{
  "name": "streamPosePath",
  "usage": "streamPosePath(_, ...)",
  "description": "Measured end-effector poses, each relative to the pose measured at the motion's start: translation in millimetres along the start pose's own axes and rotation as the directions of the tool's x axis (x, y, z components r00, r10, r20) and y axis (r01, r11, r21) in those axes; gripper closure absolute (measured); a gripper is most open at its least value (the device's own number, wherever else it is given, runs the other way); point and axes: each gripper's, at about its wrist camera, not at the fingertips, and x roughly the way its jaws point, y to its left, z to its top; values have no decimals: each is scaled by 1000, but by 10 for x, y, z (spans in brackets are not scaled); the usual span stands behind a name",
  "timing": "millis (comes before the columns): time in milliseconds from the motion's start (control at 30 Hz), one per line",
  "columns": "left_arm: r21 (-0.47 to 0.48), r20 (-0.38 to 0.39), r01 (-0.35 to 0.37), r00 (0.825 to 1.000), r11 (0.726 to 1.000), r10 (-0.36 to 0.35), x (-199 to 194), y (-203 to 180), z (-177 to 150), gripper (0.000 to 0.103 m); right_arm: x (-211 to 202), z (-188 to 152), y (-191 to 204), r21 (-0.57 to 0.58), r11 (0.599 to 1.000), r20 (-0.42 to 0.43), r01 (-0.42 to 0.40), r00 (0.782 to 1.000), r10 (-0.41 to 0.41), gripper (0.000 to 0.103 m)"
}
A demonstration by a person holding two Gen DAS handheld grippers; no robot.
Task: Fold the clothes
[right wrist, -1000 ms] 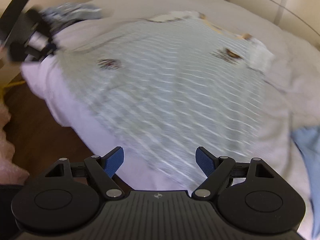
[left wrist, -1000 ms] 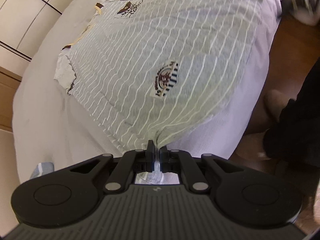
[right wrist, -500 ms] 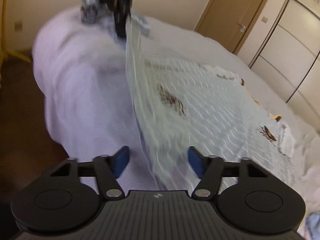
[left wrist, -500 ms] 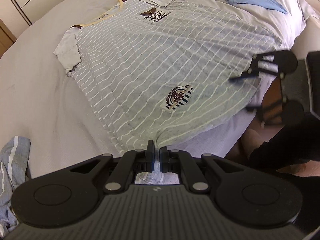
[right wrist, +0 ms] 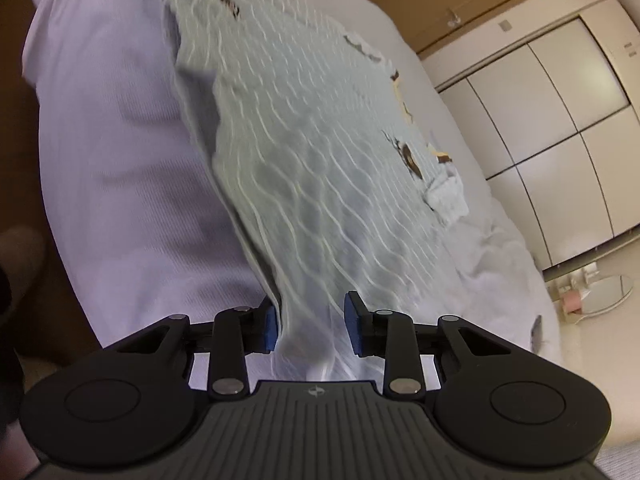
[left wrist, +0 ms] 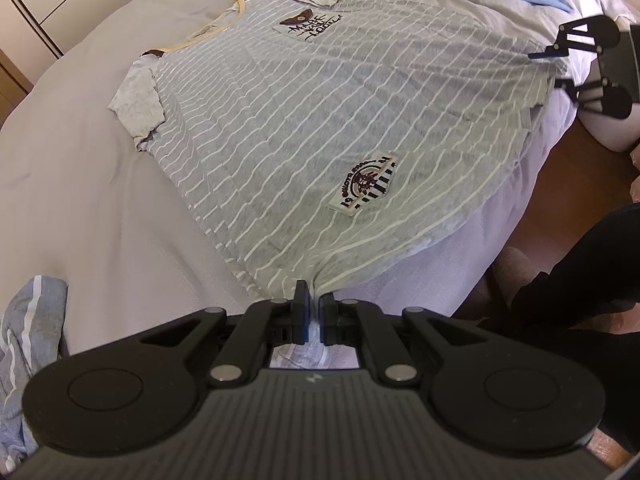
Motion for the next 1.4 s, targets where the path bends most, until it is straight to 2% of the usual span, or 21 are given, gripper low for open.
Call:
streamPosePath(33,3,-2,-3,1000,1000,3,0,-5,5,100,3,-33,-34,-9,1000,-2,-8,1000,8,79)
streamPosePath(67,5,-5,-7,1000,1000,7,0,-10,10,100,4,-41,-69,-15,1000,-5,-24,1000,24,91)
streamPosePath(133,12,-11,-21,1000,1000,21,-48,-9,43,100,-6,-38,-156,-22,998,-8,-65,998,65,103)
streamPosePath(300,8,-14,-89,996,996,89,-247,70,218,100,-130,36,-624,20,994,11,-107,994,106,103)
streamPosePath(467,14,-2,-160,987,987,160,-403,307,525,100,-239,191,-1214,39,986,37,-160,987,158,103)
streamPosePath(567,32,21,-193,981,981,192,-386,584,748,100,-133,335,-1613,22,977,50,-211,976,210,103)
streamPosePath(667,33,45,-217,976,976,215,-281,904,1008,100,11,473,-1956,-13,980,72,-200,977,200,103)
streamPosePath(833,74,73,-199,978,977,194,117,1514,1455,100,499,765,-2495,-48,981,56,-188,980,191,103)
streamPosePath(1067,126,73,-109,992,986,100,870,2340,1911,100,1410,1127,-2969,-75,962,-46,-264,964,261,103)
streamPosePath(1233,162,51,-62,997,985,54,1284,2747,2158,100,2048,1302,-3164,-28,953,-118,-302,948,297,103)
streamPosePath(1400,167,30,-39,999,985,35,1570,3007,2360,100,2439,1433,-3357,-22,945,-137,-325,938,319,103)
